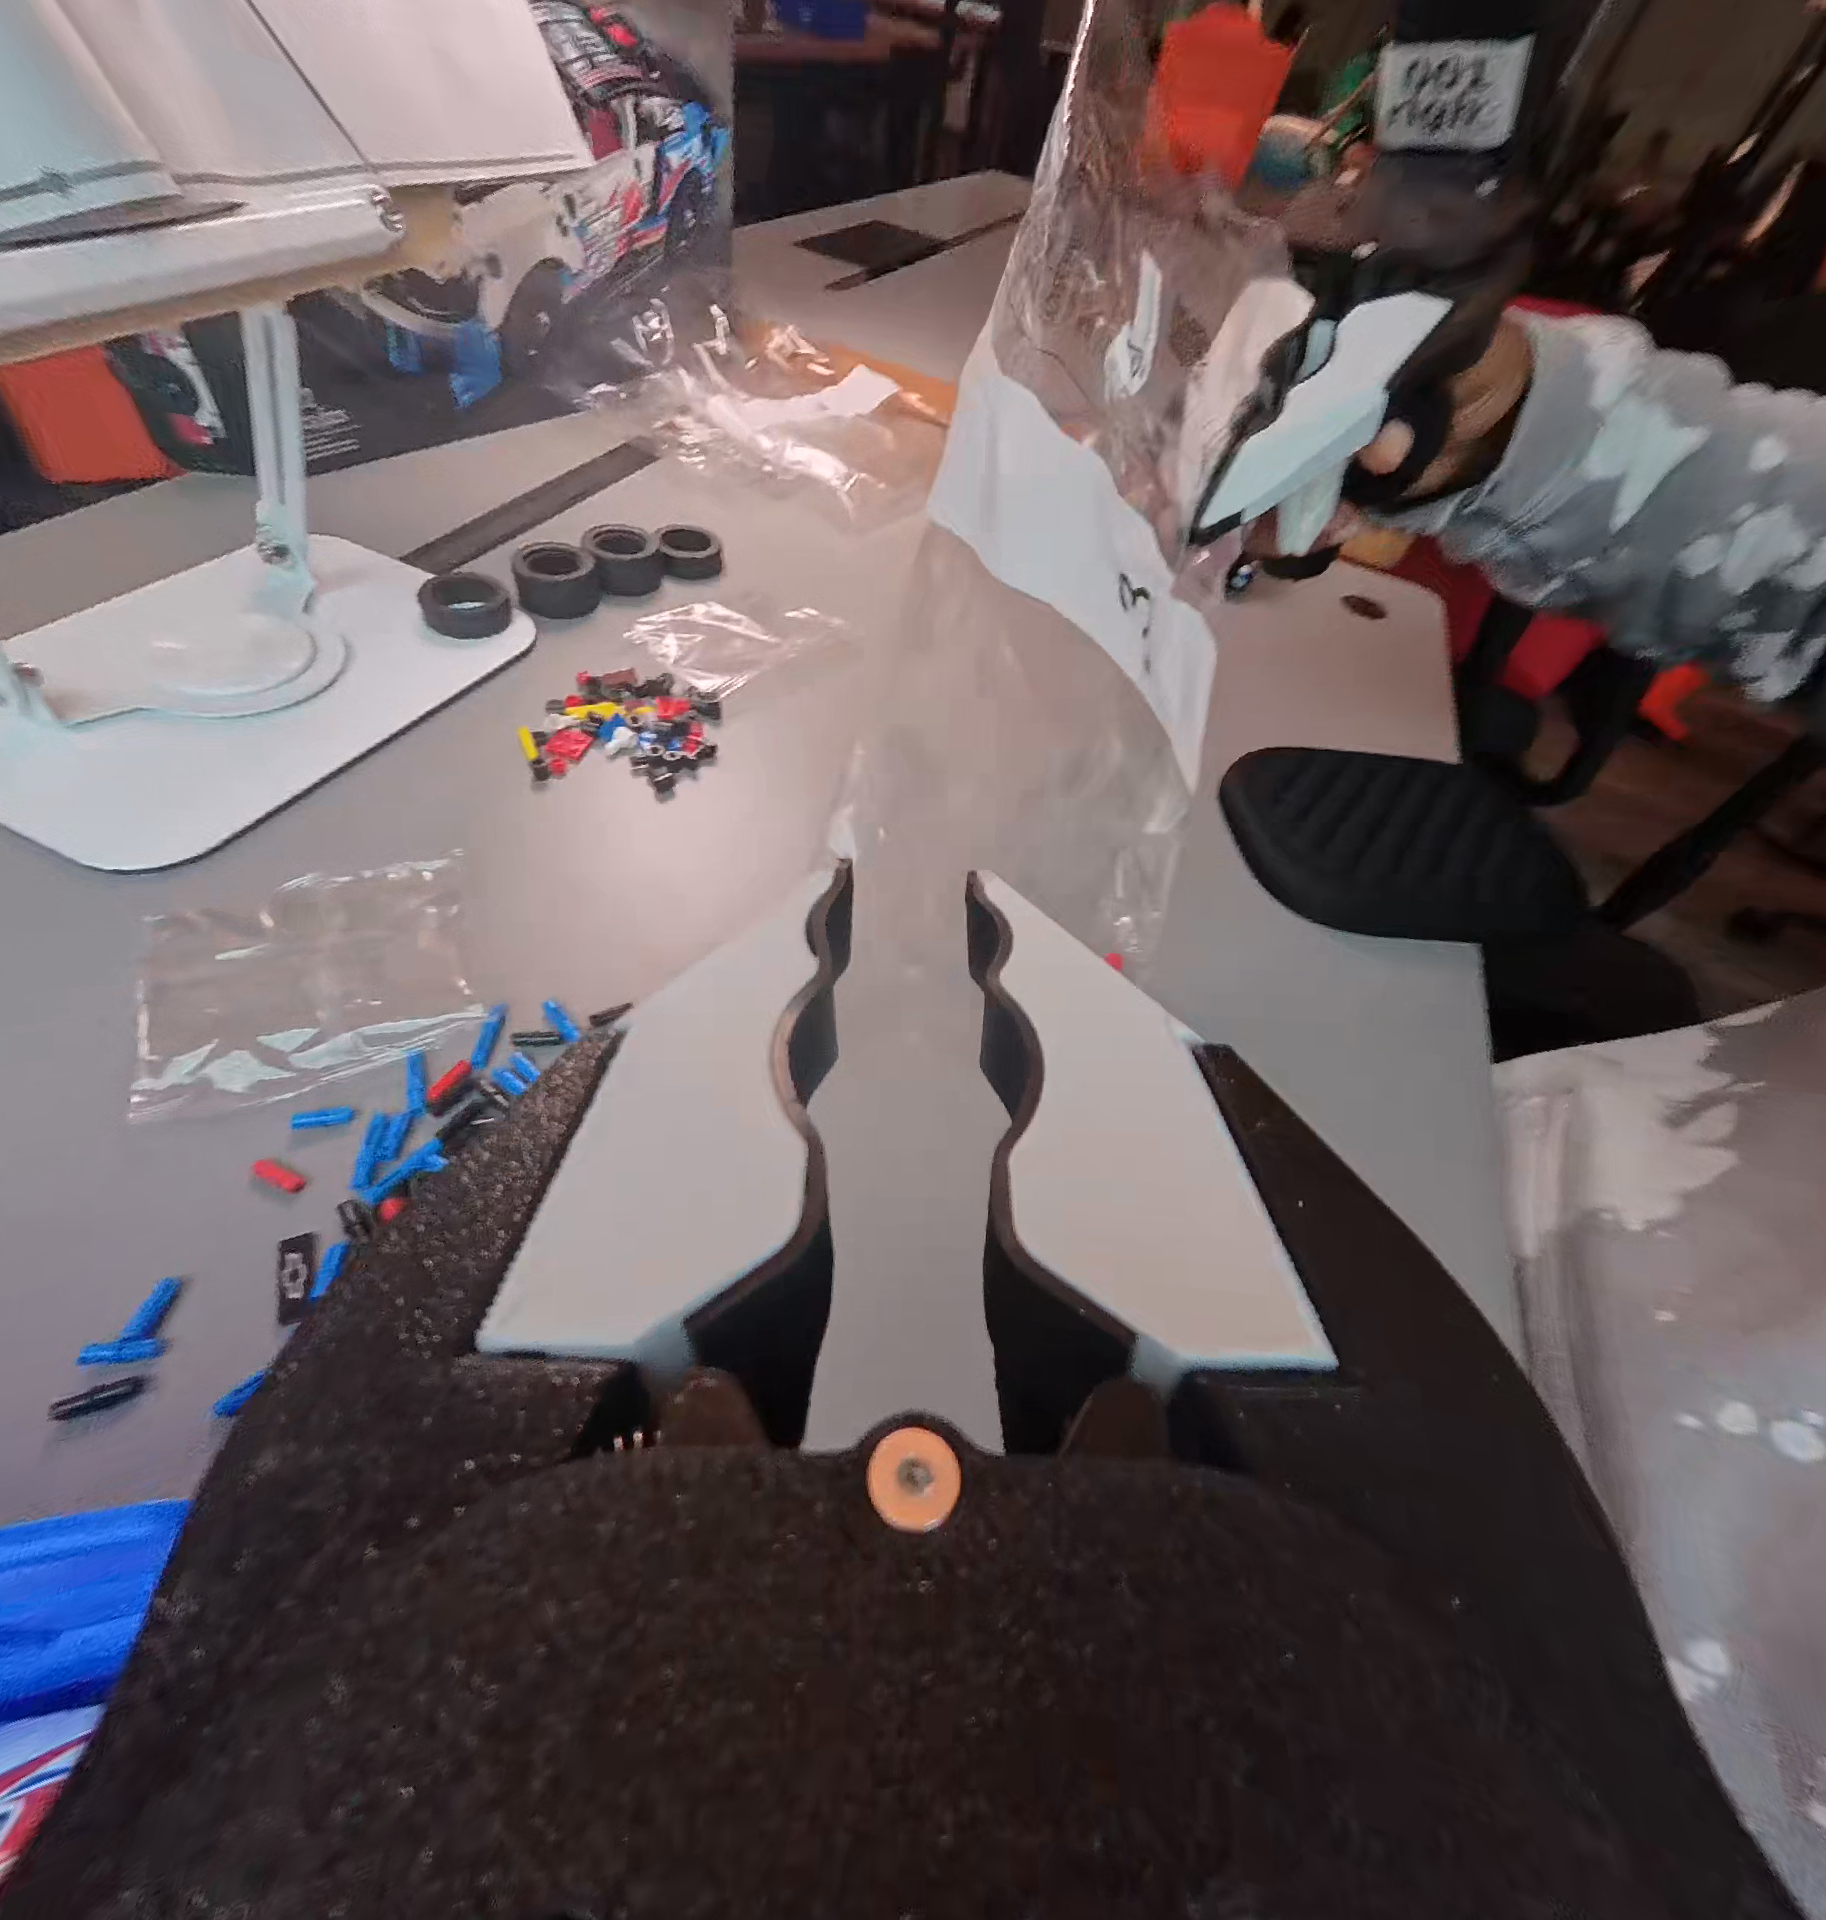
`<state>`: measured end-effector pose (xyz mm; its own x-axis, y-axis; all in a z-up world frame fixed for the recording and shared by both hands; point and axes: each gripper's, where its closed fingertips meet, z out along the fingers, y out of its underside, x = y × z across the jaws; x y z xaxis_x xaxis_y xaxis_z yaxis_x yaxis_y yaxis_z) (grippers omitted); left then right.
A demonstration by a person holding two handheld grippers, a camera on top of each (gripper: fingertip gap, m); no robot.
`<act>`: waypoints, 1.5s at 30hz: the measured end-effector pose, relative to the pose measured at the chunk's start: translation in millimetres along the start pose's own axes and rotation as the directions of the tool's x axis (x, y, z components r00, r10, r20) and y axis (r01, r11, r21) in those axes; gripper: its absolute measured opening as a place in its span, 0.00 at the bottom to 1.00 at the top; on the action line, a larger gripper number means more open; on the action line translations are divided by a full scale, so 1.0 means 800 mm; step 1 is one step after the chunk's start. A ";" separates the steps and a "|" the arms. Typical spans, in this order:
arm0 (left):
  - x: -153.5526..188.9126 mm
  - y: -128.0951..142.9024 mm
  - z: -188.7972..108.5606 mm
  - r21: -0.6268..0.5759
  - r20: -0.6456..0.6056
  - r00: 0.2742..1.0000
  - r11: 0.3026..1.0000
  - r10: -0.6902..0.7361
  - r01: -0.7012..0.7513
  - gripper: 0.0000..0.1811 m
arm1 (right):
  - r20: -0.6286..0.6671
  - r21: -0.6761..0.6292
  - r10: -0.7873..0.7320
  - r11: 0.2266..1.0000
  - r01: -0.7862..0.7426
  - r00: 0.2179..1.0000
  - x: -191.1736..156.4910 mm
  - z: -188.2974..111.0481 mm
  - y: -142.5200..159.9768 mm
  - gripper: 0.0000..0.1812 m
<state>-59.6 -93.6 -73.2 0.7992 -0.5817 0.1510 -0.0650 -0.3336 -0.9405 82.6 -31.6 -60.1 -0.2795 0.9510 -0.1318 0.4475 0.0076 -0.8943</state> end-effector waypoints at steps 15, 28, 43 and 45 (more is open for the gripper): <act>0.037 -0.003 0.037 0.039 -0.140 0.987 0.997 0.073 -0.068 0.00 | -0.090 0.011 -0.398 0.916 0.401 0.913 -0.026 -0.009 -0.102 0.08; 0.008 -0.016 -0.021 0.387 -0.101 0.995 0.921 -0.006 0.045 0.00 | -0.282 0.328 0.031 0.942 0.066 0.959 0.051 -0.070 0.036 0.40; 0.005 0.020 0.011 0.257 -0.091 0.994 0.963 -0.052 0.074 0.00 | 0.019 0.289 -0.027 0.957 0.021 0.999 0.026 0.024 0.041 0.02; 0.006 0.027 0.024 0.210 -0.076 0.996 0.976 -0.046 0.061 0.00 | 0.038 0.255 -0.041 0.966 0.030 0.998 0.014 0.036 0.047 0.02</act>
<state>-45.4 -89.1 -98.5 0.7538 -0.6203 0.2169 0.1106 -0.2057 -0.9724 71.9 -29.1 -107.3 -0.3298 0.9375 -0.1108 0.2070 -0.0427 -0.9774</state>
